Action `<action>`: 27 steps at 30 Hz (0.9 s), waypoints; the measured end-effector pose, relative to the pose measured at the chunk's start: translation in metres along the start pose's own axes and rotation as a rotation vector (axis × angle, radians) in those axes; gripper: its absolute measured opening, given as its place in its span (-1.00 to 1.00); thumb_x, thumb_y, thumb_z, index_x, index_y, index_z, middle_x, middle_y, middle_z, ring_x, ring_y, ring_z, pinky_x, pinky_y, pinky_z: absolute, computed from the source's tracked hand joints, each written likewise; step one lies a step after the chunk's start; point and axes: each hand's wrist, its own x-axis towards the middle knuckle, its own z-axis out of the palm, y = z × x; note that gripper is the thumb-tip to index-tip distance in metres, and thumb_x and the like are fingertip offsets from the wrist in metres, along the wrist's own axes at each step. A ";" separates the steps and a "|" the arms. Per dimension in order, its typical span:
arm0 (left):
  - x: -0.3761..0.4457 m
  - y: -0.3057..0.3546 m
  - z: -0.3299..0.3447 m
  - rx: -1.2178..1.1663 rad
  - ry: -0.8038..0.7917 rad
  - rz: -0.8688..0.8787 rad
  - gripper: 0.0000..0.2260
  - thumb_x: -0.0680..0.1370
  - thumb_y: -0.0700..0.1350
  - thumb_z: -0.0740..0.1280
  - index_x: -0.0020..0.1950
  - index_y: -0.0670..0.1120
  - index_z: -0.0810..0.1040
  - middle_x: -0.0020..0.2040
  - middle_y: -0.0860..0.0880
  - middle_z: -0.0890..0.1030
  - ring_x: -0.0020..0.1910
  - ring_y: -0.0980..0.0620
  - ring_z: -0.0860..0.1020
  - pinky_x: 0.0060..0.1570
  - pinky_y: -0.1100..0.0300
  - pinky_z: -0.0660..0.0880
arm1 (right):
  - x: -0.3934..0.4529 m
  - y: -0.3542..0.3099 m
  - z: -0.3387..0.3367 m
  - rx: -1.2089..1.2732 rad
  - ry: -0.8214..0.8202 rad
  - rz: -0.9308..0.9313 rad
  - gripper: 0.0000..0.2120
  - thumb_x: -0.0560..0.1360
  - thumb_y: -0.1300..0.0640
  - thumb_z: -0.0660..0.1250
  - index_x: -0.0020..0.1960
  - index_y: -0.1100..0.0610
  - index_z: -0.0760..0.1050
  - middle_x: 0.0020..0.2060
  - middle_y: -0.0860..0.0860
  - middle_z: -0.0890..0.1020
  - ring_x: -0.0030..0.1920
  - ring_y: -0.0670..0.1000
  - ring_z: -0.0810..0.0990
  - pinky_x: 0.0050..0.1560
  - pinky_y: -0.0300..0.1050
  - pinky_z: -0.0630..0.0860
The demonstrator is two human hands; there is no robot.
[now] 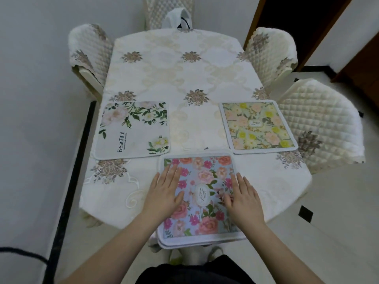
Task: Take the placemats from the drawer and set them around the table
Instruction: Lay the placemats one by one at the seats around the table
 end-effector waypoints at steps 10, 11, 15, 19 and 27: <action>-0.015 0.007 0.011 0.031 -0.118 -0.078 -0.20 0.48 0.29 0.20 0.60 -0.12 0.17 0.60 -0.08 0.19 0.56 -0.08 0.16 0.41 -0.11 0.24 | 0.027 0.036 0.020 -0.048 -0.139 -0.104 -0.18 0.56 -0.35 0.08 0.61 0.05 -0.14 0.60 0.06 0.00 0.58 0.09 0.00 0.53 0.00 0.03; -0.017 0.007 0.013 0.058 -0.150 -0.071 -0.16 0.46 0.32 0.23 0.60 -0.13 0.16 0.61 -0.09 0.17 0.56 -0.08 0.15 0.41 -0.10 0.23 | 0.028 0.039 0.022 -0.038 -0.160 -0.099 -0.17 0.55 -0.36 0.09 0.60 0.04 -0.15 0.60 0.07 -0.02 0.58 0.09 -0.01 0.53 0.00 0.02; -0.022 0.008 0.025 0.080 -0.204 -0.166 -0.18 0.49 0.39 0.07 0.55 -0.15 0.27 0.55 -0.10 0.30 0.50 -0.08 0.20 0.35 -0.10 0.40 | 0.031 0.043 0.028 0.002 -0.198 -0.107 -0.19 0.56 -0.34 0.09 0.61 0.03 -0.15 0.59 0.12 -0.10 0.58 0.12 -0.05 0.53 0.01 0.02; -0.027 0.007 0.036 0.042 -0.192 -0.268 -0.25 0.58 0.41 -0.16 0.52 -0.10 0.26 0.47 -0.22 0.41 0.45 -0.21 0.38 0.31 -0.11 0.41 | 0.031 0.043 0.031 -0.006 -0.202 -0.114 -0.22 0.58 -0.31 0.07 0.61 0.02 -0.16 0.58 0.17 -0.15 0.58 0.15 -0.09 0.53 0.02 -0.03; -0.027 0.007 0.042 -0.065 -0.175 -0.326 -0.09 0.41 0.55 -0.32 0.61 0.04 -0.03 0.57 -0.37 0.06 0.55 -0.35 0.10 0.45 -0.18 0.13 | 0.034 0.042 0.034 -0.025 -0.227 -0.098 -0.23 0.59 -0.31 0.04 0.61 0.01 -0.20 0.57 0.23 -0.17 0.57 0.21 -0.10 0.54 0.06 -0.11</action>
